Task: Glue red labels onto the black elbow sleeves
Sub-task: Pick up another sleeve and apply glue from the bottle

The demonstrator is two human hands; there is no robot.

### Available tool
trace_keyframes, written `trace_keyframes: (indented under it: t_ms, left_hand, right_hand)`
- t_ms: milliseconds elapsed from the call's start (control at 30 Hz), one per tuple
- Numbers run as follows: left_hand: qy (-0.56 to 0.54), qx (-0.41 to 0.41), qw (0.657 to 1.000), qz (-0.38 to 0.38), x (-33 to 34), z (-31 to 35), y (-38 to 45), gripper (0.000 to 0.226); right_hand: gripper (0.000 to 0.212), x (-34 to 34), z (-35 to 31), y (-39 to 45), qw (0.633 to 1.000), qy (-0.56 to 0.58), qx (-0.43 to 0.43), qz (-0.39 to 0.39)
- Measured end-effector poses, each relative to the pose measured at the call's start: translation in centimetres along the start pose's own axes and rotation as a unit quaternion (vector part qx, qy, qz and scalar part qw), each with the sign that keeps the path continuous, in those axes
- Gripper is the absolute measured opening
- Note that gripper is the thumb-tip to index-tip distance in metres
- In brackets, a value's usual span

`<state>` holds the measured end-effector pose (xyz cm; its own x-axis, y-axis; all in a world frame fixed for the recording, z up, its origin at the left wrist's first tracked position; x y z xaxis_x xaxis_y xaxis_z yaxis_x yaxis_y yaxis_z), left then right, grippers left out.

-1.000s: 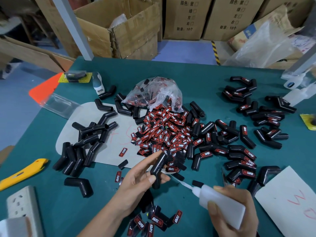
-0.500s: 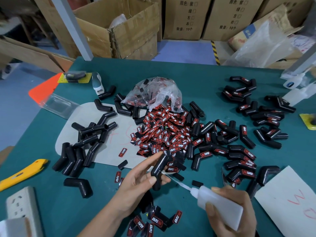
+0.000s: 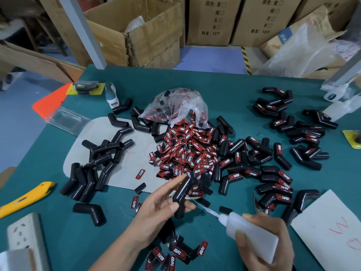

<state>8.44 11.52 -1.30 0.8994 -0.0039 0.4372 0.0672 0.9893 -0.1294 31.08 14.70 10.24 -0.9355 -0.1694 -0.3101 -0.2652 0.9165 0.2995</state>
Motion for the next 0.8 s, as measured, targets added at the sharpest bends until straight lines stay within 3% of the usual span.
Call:
trace_keyframes:
  t_ms: [800]
  left_hand:
    - [-0.012, 0.001, 1.0, -0.007, 0.09, 0.08, 0.05, 0.066]
  right_hand:
    - [0.023, -0.32, 0.33, -0.16, 1.0, -0.019, -0.003, 0.012]
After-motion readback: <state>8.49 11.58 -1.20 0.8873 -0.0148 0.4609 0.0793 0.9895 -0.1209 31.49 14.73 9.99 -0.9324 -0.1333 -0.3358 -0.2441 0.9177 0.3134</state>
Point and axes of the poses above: each hand's wrist, its own y-axis towards the middle knuckle, its own x-axis out of the palm, z = x × y, the point moved 6 cm from there along y, towards the middle knuckle, and after that the axes turned 5 degrees about -z, right-handed, at the moved point
